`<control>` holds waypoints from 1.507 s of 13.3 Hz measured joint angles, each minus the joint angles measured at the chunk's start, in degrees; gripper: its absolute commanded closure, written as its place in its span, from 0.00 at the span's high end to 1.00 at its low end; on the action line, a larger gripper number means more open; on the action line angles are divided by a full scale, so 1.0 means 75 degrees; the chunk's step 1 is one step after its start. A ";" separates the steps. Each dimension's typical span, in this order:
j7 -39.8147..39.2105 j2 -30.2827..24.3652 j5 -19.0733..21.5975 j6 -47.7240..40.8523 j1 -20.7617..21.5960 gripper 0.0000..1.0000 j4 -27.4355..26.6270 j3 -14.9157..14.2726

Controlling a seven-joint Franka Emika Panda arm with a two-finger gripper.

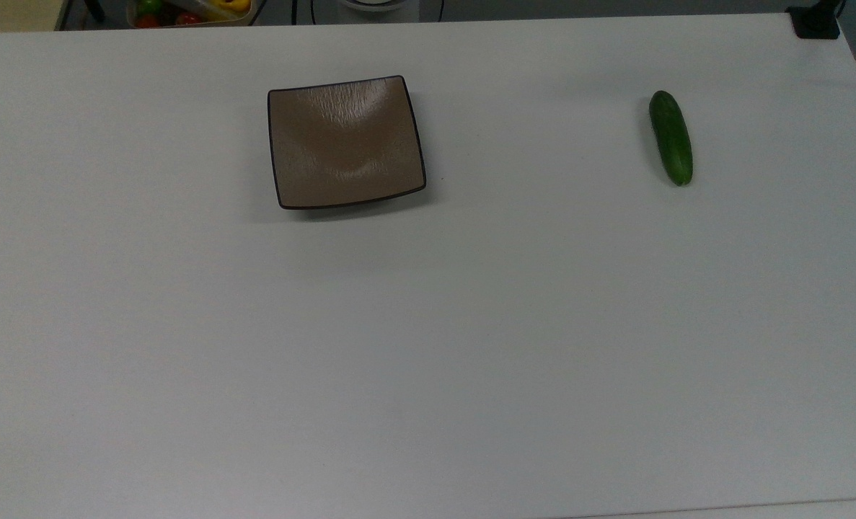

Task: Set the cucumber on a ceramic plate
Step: 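Move the open gripper over the green cucumber and lower it, then close the gripper around the middle of the cucumber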

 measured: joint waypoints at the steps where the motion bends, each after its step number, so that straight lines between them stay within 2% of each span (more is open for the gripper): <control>1: 0.0256 0.0138 0.0000 0.0217 0.0004 1.00 -0.0040 0.0199; 2: 0.0580 0.0406 0.0000 0.0493 0.0016 1.00 -0.0080 0.0411; 4: 0.0849 0.0987 0.0003 0.0958 0.0220 1.00 -0.0113 0.0525; 10: 0.1669 0.2400 0.0002 0.2325 0.0993 1.00 -0.0137 0.0534; 14: 0.1979 0.3254 0.0000 0.3091 0.1201 1.00 -0.0133 0.0533; 20: 0.1986 0.3963 -0.0078 0.3975 0.1572 1.00 -0.0123 0.0534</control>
